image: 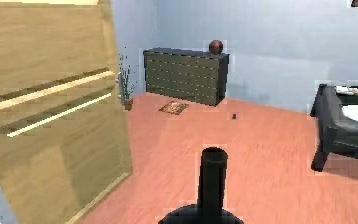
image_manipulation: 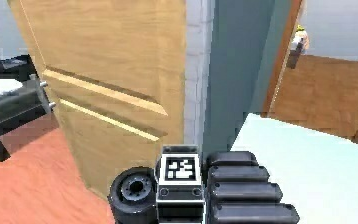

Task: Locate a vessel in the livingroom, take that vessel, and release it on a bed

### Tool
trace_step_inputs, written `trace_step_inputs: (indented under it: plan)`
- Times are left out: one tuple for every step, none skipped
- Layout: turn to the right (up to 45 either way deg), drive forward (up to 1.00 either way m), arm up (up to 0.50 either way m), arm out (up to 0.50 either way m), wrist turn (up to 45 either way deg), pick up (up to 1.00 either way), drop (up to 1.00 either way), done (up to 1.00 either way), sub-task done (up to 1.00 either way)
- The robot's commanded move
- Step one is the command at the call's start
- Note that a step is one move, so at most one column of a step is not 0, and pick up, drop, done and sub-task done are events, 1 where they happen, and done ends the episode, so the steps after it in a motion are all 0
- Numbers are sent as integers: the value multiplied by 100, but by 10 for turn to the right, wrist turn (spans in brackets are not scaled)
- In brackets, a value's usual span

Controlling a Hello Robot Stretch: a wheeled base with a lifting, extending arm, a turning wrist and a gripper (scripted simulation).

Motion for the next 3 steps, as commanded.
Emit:
trace_step_inputs:
  plan:
    - [360, 0, 0, 0, 0, 0, 0, 0, 0]
    - [0, 100, 0, 0, 0, 0, 0, 0, 0]
    - [90, 0, 0, 0, 0, 0, 0, 0, 0]
